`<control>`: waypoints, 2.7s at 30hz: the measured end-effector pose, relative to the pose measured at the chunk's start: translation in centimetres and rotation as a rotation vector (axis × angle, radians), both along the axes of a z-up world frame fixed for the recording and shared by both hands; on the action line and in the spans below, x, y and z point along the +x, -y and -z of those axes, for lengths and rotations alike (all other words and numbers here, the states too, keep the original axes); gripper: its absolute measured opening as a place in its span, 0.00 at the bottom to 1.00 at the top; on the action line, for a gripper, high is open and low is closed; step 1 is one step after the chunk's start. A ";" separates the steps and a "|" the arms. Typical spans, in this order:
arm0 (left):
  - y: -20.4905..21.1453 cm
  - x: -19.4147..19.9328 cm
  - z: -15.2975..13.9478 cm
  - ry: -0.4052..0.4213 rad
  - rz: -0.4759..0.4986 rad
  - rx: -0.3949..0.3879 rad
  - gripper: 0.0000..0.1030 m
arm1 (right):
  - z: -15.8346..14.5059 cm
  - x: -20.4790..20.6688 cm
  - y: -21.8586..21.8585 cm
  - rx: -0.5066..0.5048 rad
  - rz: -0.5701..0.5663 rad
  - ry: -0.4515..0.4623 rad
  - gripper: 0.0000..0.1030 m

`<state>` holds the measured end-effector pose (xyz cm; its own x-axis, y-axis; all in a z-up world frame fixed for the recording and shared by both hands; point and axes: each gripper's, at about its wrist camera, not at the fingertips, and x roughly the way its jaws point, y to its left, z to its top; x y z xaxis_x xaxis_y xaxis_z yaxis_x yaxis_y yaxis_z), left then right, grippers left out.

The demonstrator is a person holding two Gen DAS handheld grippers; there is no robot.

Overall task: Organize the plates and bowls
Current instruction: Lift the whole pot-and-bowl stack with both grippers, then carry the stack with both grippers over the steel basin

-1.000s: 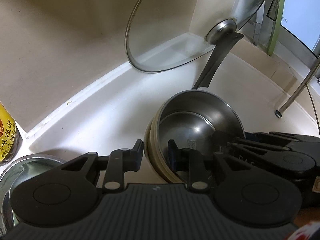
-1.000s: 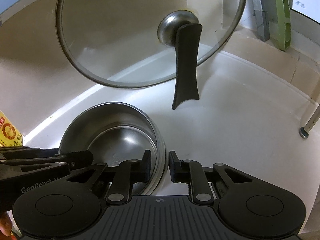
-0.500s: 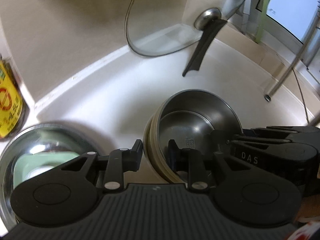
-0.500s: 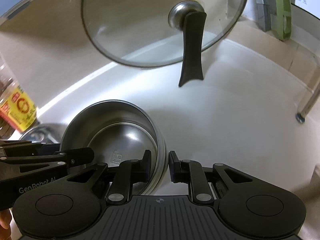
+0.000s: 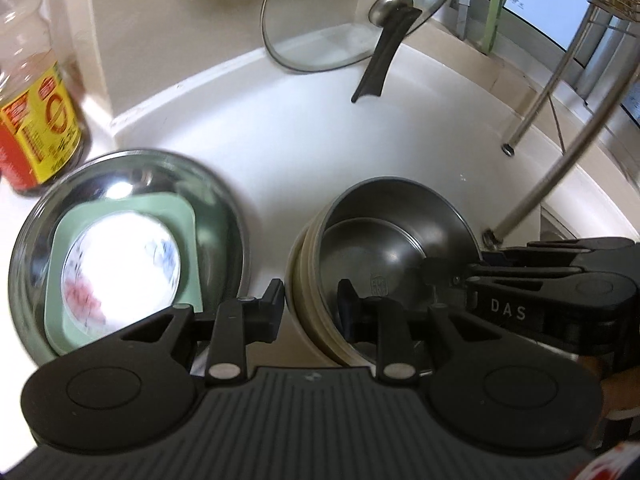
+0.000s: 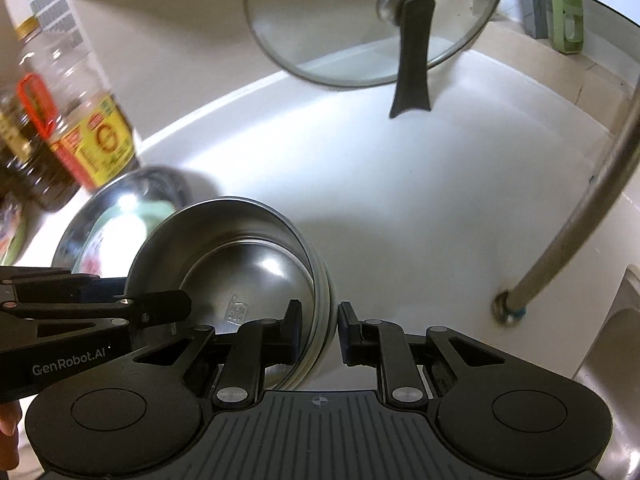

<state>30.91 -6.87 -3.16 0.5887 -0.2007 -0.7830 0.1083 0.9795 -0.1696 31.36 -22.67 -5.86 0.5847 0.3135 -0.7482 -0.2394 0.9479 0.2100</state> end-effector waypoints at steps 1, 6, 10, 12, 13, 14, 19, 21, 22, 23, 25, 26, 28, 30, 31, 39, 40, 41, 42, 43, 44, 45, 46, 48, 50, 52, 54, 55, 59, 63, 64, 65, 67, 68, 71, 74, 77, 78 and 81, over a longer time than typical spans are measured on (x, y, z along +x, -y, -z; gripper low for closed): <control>-0.2 -0.4 0.0 -0.003 -0.002 -0.005 0.25 | 0.0 -0.4 0.0 0.000 -0.007 -0.002 0.19; -0.7 -1.6 0.0 -0.010 -0.011 -0.019 0.25 | 0.1 -1.7 -0.3 -0.003 -0.029 -0.003 0.19; -0.7 -2.1 -0.2 -0.002 -0.016 -0.013 0.24 | 0.1 -2.1 -0.2 0.003 -0.036 0.005 0.19; -0.6 -2.1 -0.3 0.001 -0.016 -0.008 0.24 | -0.1 -2.1 -0.1 0.008 -0.037 0.012 0.19; -0.6 -2.1 -0.2 -0.001 -0.017 -0.009 0.24 | -0.1 -2.0 0.0 0.014 -0.037 0.011 0.19; -0.7 -2.0 -0.2 -0.005 -0.018 -0.012 0.24 | -0.1 -1.9 0.1 0.018 -0.038 0.004 0.19; -0.2 -1.6 0.2 -0.017 -0.019 0.007 0.25 | 0.0 -1.2 -0.1 0.030 -0.048 -0.023 0.19; 0.0 -1.6 0.3 -0.020 -0.020 0.016 0.26 | 0.2 -1.1 -0.2 0.032 -0.047 -0.031 0.19; 0.0 -1.6 0.4 -0.022 -0.023 0.016 0.26 | 0.3 -1.1 -0.2 0.032 -0.045 -0.035 0.19; 0.1 -1.6 0.5 -0.022 -0.026 0.017 0.26 | 0.3 -1.1 -0.2 0.035 -0.040 -0.033 0.19; 0.2 -1.6 0.6 -0.023 -0.031 0.020 0.27 | 0.3 -1.2 -0.1 0.040 -0.033 -0.035 0.19; 0.2 -1.6 0.6 -0.024 -0.034 0.022 0.27 | 0.3 -1.1 0.0 0.037 -0.028 -0.038 0.19; 0.4 -1.7 0.6 -0.021 -0.038 0.032 0.27 | 0.2 -1.2 -0.1 0.029 -0.025 -0.045 0.19; 0.7 -1.9 0.7 -0.014 -0.042 0.046 0.27 | 0.1 -1.5 -0.1 0.022 -0.016 -0.051 0.19; 0.8 -1.9 0.6 -0.011 -0.046 0.053 0.27 | 0.0 -1.5 -0.2 0.016 -0.011 -0.054 0.19; 1.4 -2.2 0.6 0.006 -0.058 0.095 0.26 | 0.1 -1.8 -1.3 -0.020 0.050 -0.083 0.19; 1.4 -2.2 0.6 0.008 -0.056 0.100 0.26 | 0.1 -1.8 -1.3 -0.021 0.055 -0.083 0.19; 1.5 -2.3 0.6 0.008 -0.056 0.104 0.26 | 0.0 -1.8 -1.3 -0.017 0.059 -0.086 0.19; 1.5 -2.3 0.6 0.008 -0.055 0.108 0.26 | 0.0 -1.7 -1.2 -0.013 0.061 -0.092 0.19; 1.6 -2.3 0.6 0.008 -0.055 0.112 0.26 | 0.0 -1.5 -1.2 -0.010 0.063 -0.099 0.19; 1.6 -2.3 0.6 0.007 -0.057 0.113 0.26 | 0.0 -1.4 -1.2 -0.008 0.063 -0.105 0.19; 1.6 -2.3 0.6 0.005 -0.059 0.113 0.26 | 0.0 -1.2 -1.1 -0.008 0.068 -0.114 0.19; 1.7 -2.3 0.6 0.004 -0.062 0.114 0.26 | 0.0 -1.1 -1.0 -0.004 0.073 -0.124 0.19; 1.7 -2.4 0.7 0.004 -0.065 0.114 0.26 | 0.0 -0.9 -0.7 0.005 0.081 -0.137 0.19; 1.8 -2.4 0.7 0.004 -0.073 0.112 0.26 | 0.0 -1.0 -0.6 0.007 0.080 -0.135 0.19; 1.7 -2.4 0.7 0.000 -0.085 0.099 0.26 | -0.1 -1.2 -0.8 -0.001 0.077 -0.124 0.19; 1.5 -2.4 0.8 -0.004 -0.097 0.083 0.26 | 0.0 -1.4 -0.9 -0.003 0.074 -0.111 0.19; 1.3 -2.4 0.8 -0.007 -0.102 0.075 0.26 | 0.0 -1.5 -1.1 -0.006 0.071 -0.103 0.19; 1.5 -2.6 0.8 0.002 -0.115 0.075 0.26 | 0.2 -1.9 -1.0 0.007 0.072 -0.082 0.17; 1.6 -2.9 0.8 0.015 -0.125 0.084 0.26 | 0.2 -2.1 -1.1 0.012 0.085 -0.069 0.17; 1.6 -2.9 0.8 0.016 -0.125 0.083 0.26 | 0.1 -2.1 -1.0 0.010 0.084 -0.065 0.17; 1.6 -2.8 0.8 0.016 -0.125 0.081 0.26 | 0.1 -2.2 -1.1 0.010 0.084 -0.064 0.17; 1.5 -2.8 0.8 0.016 -0.119 0.077 0.26 | 0.1 -2.1 -1.0 0.011 0.086 -0.065 0.17; 1.4 -2.8 0.8 0.016 -0.114 0.076 0.27 | 0.1 -2.1 -1.0 0.015 0.089 -0.067 0.17; 1.3 -2.8 0.8 0.017 -0.103 0.068 0.27 | 0.1 -2.3 -0.9 0.025 0.099 -0.066 0.17; 1.1 -2.8 0.9 0.024 -0.098 0.060 0.27 | 0.1 -2.3 -0.8 0.036 0.118 -0.067 0.17; 1.1 -2.8 0.9 0.024 -0.090 0.059 0.26 | 0.1 -2.6 -0.7 0.037 0.124 -0.054 0.17; 1.2 -2.8 0.9 0.022 -0.086 0.060 0.26 | 0.1 -2.7 -0.8 0.034 0.124 -0.050 0.17; 1.1 -2.6 0.9 0.013 -0.077 0.061 0.25 | 0.2 -2.8 -0.8 0.035 0.131 -0.043 0.16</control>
<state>28.28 -8.00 -4.04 0.6110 -0.1067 -0.7844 0.0338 0.9935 -0.1088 28.58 -21.84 -6.02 0.5898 0.2626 -0.7637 -0.1040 0.9625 0.2507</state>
